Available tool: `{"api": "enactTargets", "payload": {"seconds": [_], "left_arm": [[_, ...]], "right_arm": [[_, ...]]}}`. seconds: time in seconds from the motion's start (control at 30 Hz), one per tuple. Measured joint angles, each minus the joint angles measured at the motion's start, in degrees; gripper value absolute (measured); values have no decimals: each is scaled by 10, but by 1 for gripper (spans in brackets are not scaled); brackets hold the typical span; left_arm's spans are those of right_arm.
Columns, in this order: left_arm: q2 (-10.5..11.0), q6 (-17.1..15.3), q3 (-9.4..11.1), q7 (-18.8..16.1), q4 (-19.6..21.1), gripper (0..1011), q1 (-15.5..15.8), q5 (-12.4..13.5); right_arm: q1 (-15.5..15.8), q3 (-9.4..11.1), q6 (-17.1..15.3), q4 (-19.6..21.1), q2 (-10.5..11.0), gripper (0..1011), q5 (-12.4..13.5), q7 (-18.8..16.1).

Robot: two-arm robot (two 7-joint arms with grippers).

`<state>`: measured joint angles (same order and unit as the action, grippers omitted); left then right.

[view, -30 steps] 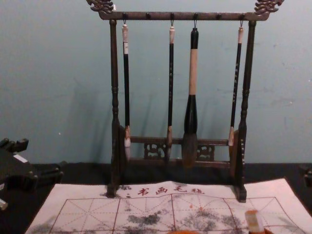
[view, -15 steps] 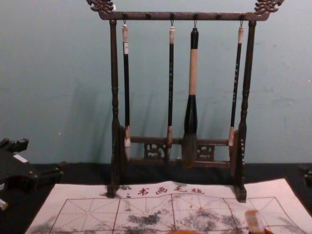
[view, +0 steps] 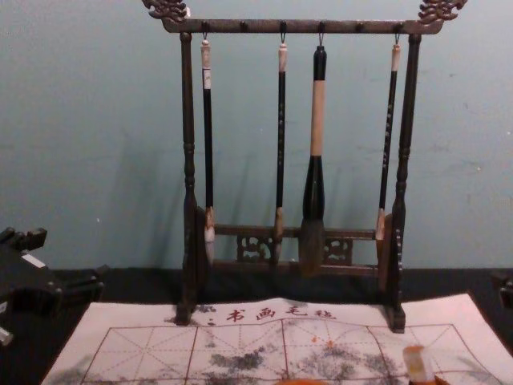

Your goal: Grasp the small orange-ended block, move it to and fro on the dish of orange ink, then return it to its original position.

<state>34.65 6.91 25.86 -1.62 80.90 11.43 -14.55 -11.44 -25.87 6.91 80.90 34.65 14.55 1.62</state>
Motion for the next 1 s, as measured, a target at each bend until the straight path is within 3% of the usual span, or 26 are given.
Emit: {"api": "enactTargets", "payload": {"seconds": [0.27,0.43,0.73,1.0], "left_arm": [[0,0,0,0,0,1001,0,0],[0,0,0,0,0,1001,0,0],[0,0,0,0,0,1001,0,0],[0,0,0,0,0,1001,0,0]], "right_arm": [[0,1,0,0,0,1002,0,0],[9,12,10,22,3,1002,5,-22],[47,32,0,94,16,1002,74,-102],[64,29,-21,118,16,1002,104,-158]]}}
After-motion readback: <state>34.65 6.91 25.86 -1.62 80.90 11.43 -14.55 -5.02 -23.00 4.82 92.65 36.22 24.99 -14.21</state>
